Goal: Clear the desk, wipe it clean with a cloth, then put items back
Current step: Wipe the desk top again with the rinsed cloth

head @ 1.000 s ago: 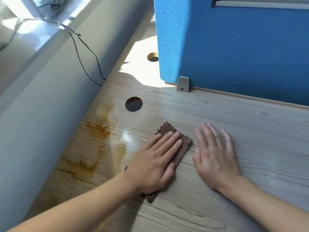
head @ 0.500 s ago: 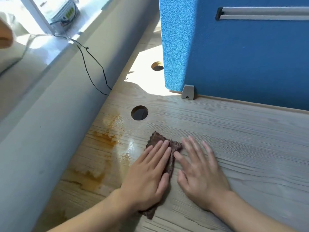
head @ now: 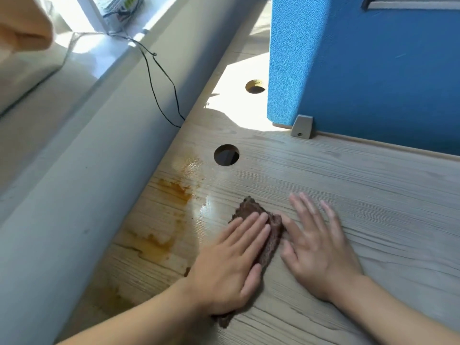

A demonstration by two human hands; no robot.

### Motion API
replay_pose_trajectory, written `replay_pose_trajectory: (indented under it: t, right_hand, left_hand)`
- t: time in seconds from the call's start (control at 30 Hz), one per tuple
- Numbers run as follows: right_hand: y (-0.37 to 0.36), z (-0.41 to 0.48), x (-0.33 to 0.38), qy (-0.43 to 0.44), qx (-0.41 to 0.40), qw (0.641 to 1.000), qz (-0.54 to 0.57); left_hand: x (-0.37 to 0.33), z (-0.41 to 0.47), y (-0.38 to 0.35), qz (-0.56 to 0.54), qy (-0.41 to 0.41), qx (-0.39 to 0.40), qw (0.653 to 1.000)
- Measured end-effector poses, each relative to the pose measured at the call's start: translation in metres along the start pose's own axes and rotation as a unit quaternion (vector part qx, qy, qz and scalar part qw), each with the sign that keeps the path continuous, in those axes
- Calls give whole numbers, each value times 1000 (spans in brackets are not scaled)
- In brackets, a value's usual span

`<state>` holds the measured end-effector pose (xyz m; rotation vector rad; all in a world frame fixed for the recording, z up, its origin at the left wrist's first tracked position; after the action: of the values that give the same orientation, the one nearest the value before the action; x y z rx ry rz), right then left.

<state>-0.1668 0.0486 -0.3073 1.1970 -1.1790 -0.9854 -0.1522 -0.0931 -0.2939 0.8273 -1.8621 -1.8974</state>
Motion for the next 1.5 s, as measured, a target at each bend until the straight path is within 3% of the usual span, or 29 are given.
replay_pose_trajectory:
  t: [0.1, 0.17, 0.27, 0.33, 0.4, 0.5, 0.57, 0.63, 0.8, 0.9, 1.03, 1.13, 1.2, 1.33, 1.43, 1.5]
  right_hand:
    - [0, 1, 0, -1, 2, 1000, -3]
    - [0, 2, 0, -2, 6, 1000, 0]
    - [1, 0, 0, -5, 9, 1000, 0]
    - [1, 1, 1, -4, 7, 1000, -2]
    - [0, 1, 2, -2, 3, 1000, -5]
    - [5, 0, 3, -4, -16, 1000, -3]
    - [13, -6, 10, 1, -48, 999, 5]
    - [14, -15, 24, 16, -71, 997, 18]
    - [-4, -25, 45, 31, -27, 999, -22]
    - [-4, -25, 44, 30, -22, 999, -30]
    - [-3, -25, 46, 28, -20, 999, -34]
    - [-2, -23, 46, 25, -23, 999, -37]
    - [-4, -23, 46, 28, -22, 999, -38]
    - [-6, -24, 45, 26, -11, 999, -45]
    - [-7, -24, 44, 25, -6, 998, -55]
    - [-7, -24, 44, 23, -3, 999, -49]
  left_hand:
    - [12, 2, 0, -18, -35, 7, 999]
    - [47, 27, 4, -3, 38, -4, 999]
    - [104, 52, 10, 20, 214, -10, 977]
    - [102, 52, 9, 25, 243, -22, 970]
    - [69, 34, 7, 26, 197, -29, 980]
    - [0, -10, -1, -1, 53, -22, 998]
    - [-7, -21, -4, -16, -5, -21, 1000]
    - [18, -9, -3, -6, 19, -22, 1000]
    - [113, 29, 12, 31, 253, -10, 967]
    - [92, 24, 9, 38, 236, -24, 971]
    - [10, -20, -1, 5, 73, -37, 997]
    - [16, -22, -3, -11, 12, -23, 1000]
    - [50, -1, 4, -4, 52, -30, 998]
    - [123, 29, 11, 29, 233, -7, 972]
    - [102, 22, 11, 32, 238, -20, 970]
    - [60, -2, 8, 23, 184, -43, 982]
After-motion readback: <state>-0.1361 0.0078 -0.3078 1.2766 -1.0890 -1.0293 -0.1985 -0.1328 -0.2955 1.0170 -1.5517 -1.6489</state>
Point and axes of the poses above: each hand's wrist, its own z-axis towards the middle knuckle, its own y-axis out of the back of the hand, x = y × z, the point moved 8 cm from there along z, towards the middle knuckle, and after that the axes turned 4 degrees about -y, right-handed, at the moved point
